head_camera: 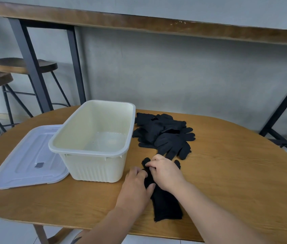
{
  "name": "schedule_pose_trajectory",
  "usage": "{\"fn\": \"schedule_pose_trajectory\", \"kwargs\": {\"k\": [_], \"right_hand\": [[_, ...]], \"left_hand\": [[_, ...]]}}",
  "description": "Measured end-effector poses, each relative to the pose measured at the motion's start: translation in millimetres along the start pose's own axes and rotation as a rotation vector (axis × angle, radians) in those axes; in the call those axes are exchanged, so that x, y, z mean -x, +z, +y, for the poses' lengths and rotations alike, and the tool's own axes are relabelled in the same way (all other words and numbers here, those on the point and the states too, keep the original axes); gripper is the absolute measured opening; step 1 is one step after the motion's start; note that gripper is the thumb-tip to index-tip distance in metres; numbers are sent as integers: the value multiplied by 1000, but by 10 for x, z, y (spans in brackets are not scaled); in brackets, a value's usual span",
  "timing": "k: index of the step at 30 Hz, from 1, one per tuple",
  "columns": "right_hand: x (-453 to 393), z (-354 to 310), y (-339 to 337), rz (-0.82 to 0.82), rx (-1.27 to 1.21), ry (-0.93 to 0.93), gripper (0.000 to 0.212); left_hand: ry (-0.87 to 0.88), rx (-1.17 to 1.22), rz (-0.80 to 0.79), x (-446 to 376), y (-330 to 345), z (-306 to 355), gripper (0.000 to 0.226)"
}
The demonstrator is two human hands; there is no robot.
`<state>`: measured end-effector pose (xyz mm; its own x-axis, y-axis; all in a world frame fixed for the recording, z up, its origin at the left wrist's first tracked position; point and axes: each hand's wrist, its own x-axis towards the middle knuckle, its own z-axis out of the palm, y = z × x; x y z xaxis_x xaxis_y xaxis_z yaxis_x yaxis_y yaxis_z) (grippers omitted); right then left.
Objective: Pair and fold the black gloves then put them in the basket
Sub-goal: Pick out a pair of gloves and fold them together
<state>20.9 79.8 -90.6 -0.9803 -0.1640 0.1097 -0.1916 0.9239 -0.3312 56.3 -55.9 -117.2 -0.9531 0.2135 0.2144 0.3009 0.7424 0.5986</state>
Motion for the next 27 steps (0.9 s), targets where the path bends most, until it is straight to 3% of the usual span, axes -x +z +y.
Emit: {"fn": "schedule_pose_trajectory", "kwargs": {"k": [3,8,13,17,21,27], "right_hand": [[32,66,-74,33,-72,4,33],[317,438,-301,280,-168,201,26],[513,634,-281,45,7,225,28],[484,574,-313,122,-9,201,31],[463,519,-248,-2,19,141,34],[570,385,-309,48,-45,79,29]], "left_hand": [[4,-8,-10,-10,-26,16,41],[54,-26,7,38,-108,61,37],[216,-68,-110,111,-130,160,36],[266,-107,-185,129,-110,166,44],[284,-164,-233,126,-163,181,51],[269,-198,-350,117,-283,166,70]]}}
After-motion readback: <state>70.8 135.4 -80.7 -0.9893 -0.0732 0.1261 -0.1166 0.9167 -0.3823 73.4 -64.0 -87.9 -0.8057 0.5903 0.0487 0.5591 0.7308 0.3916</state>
